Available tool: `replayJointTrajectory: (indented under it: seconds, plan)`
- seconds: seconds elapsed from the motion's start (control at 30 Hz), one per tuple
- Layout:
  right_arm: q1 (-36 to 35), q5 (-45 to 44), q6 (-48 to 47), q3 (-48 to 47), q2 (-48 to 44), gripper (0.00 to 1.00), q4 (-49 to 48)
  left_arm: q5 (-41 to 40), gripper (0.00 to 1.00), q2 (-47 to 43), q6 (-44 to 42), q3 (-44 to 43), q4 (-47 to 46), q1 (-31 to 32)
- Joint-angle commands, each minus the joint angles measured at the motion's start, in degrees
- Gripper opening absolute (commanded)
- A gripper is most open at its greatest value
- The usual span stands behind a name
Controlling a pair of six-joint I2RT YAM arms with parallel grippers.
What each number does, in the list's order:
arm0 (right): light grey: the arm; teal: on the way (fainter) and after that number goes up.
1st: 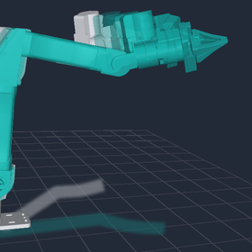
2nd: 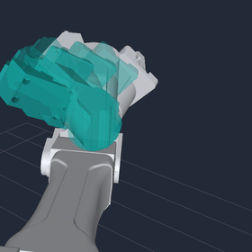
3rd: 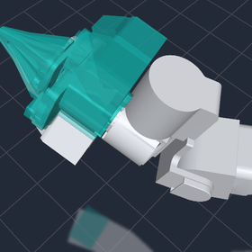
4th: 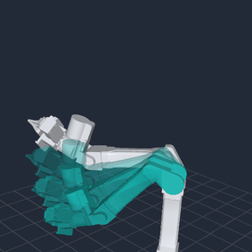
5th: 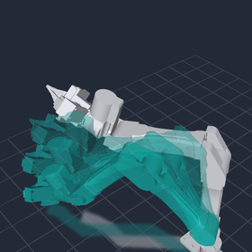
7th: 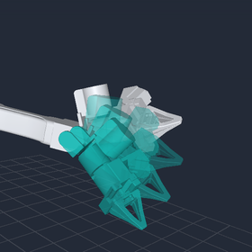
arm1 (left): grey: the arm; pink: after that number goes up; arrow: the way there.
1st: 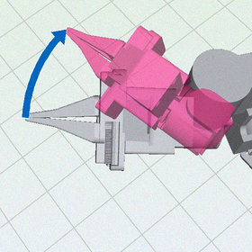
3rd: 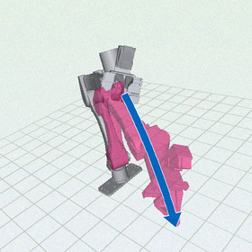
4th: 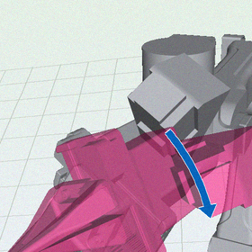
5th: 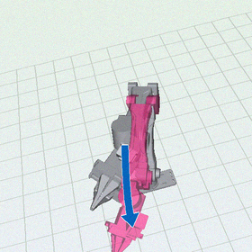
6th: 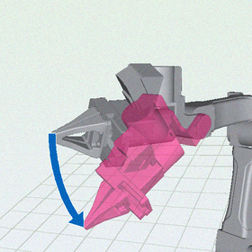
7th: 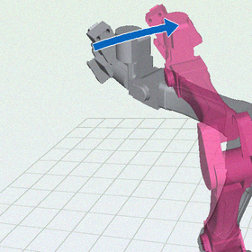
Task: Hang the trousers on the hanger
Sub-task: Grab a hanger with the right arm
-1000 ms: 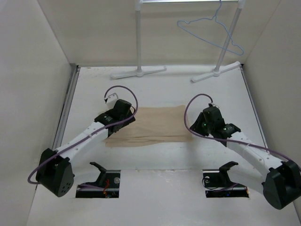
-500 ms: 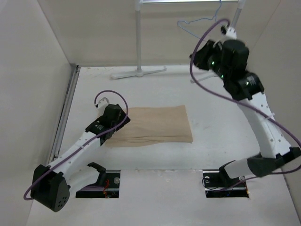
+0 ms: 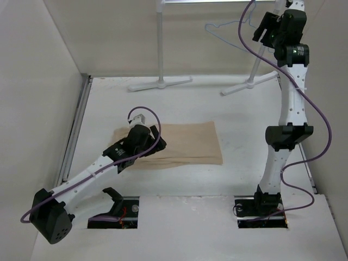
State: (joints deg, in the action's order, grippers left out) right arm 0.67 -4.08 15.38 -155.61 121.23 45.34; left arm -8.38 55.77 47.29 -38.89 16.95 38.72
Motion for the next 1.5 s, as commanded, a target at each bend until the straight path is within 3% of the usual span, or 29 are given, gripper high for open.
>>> replayJointTrajectory:
  seconds: [0.0, 0.17, 0.33, 0.63, 0.83, 0.97, 1.13, 1.3, 1.47]
  plan:
    - [-1.24, -1.81, -8.51, -2.59, -0.65, 0.81, -3.58, 1.35, 0.69, 1.96, -2.81, -2.59, -2.09, -1.05]
    - [1.31, -1.37, -12.03, -2.68, 2.60, 0.85, -3.77, 3.90, 0.69, 9.34, -6.67, -8.64, -1.83, -4.39]
    - [2.72, -1.46, -13.27, -2.59, 5.68, 0.83, -4.03, 5.57, 0.69, 17.17, -8.17, -13.13, -3.23, -5.98]
    - [3.60, 5.03, -10.72, -6.20, 11.57, 0.81, -7.90, 6.36, 0.69, 21.66, -9.58, -15.86, -4.65, -6.42]
    - [3.25, 8.82, -9.23, -7.77, 12.63, 0.38, -7.46, 6.27, 0.69, 22.72, -9.50, -15.77, -4.73, -6.51]
    - [3.25, 11.80, -6.50, -8.31, 10.88, 0.21, -8.78, 5.92, 0.69, 22.81, -9.32, -15.42, -5.08, -6.33]
    - [1.49, 11.99, -7.55, -8.31, 8.50, 0.09, -9.04, 5.75, 0.69, 22.10, -9.14, -14.37, -5.88, -6.42]
    - [-1.93, 7.43, -11.06, -6.56, 5.17, 0.04, -8.25, 5.75, 0.69, 21.14, -9.06, -13.84, -5.96, -6.51]
    - [-5.62, 0.22, -13.79, 7.30, -3.35, 0.01, -10.09, 5.31, 0.69, 19.56, -9.06, -12.79, -6.58, -6.60]
